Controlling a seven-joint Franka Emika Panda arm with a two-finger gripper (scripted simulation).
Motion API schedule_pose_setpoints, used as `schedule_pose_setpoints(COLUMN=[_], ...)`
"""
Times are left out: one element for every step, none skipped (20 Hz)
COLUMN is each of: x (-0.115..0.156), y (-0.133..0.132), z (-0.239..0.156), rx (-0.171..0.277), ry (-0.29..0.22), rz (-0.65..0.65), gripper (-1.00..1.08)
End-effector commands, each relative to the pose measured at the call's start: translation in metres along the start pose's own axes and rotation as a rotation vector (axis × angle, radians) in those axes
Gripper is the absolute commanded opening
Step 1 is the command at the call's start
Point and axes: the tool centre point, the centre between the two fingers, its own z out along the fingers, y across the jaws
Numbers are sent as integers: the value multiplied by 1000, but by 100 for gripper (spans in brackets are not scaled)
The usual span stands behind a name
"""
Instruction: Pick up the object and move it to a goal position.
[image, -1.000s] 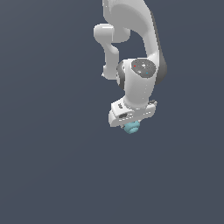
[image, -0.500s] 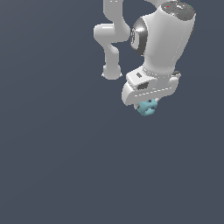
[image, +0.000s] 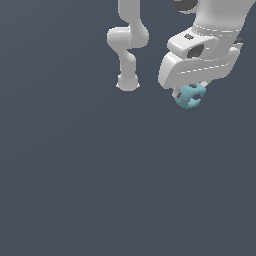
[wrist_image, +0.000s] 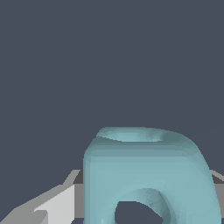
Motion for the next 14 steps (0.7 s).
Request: schedule_pose_setpoints(x=[0, 0, 0, 1, 1, 1, 1, 2, 2, 2, 2, 3, 3, 3], y=[-8, -11, -13, -15, -17, -19, -20, -21, -22, -23, -24, -24, -24, -24], z=[-18, -24, -29, -34, -39, -42, -46, -48, -50, -52, -53, -54, -54, -54], rx=[0, 0, 0, 0, 1, 1, 1, 1, 1, 1, 1, 1, 1, 1], ry=[-2, -2, -2, -2, -2, -2, -2, -2, -2, -2, -2, -2, -2, -2], rz=[1, 1, 1, 1, 1, 1, 1, 1, 1, 1, 1, 1, 1, 1], gripper=[-100, -100, -100, -100, -100, -100, -100, -100, -100, -100, -100, -100, -100, -100])
